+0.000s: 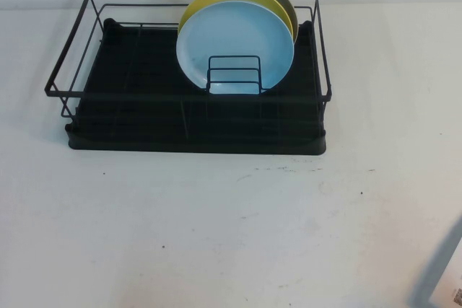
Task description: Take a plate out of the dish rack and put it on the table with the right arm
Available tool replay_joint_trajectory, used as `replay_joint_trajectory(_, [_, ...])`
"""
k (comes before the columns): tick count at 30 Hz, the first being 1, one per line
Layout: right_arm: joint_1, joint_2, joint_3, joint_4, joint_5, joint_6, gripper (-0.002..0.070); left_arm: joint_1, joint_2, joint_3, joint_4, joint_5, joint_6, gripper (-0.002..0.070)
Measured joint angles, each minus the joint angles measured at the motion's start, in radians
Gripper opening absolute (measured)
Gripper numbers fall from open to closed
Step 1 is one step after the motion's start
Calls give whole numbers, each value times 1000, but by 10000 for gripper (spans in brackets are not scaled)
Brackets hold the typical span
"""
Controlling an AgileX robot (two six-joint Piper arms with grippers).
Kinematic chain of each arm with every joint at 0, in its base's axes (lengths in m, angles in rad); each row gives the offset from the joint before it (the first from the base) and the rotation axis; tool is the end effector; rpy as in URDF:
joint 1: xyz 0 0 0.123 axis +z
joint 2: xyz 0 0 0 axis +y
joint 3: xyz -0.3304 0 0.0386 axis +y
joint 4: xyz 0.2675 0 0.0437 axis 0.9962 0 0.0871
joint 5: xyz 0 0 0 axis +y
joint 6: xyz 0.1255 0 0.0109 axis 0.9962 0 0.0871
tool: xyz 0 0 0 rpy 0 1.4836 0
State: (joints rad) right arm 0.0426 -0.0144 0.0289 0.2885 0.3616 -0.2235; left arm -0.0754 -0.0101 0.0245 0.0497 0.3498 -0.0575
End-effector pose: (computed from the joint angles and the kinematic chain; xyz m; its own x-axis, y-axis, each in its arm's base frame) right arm 0.0572 0.0151 0.1625 -0.2777 0.0352 -0.9600 -0.1262 0.9893 0.0728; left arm 0.0585 -0.0023 0.1636 -0.2729 0.0098 -0.9620 0.0560 0.9984 -0.0057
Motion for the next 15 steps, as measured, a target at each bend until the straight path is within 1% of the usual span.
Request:
replay_joint_trajectory(3, [0,0,0,4,0,0,-18,0,0,0,0,0,0,-4])
replay_joint_trajectory(6, [0,0,0,57,0,0,-18,0,0,0,0,0,0,-4])
replay_joint_trajectory(11, [0,0,0,280,-65,0,-18,0,0,0,0,0,0,-4])
replay_joint_trajectory(15, [0,0,0,528,-157,0,-18,0,0,0,0,0,0,-4])
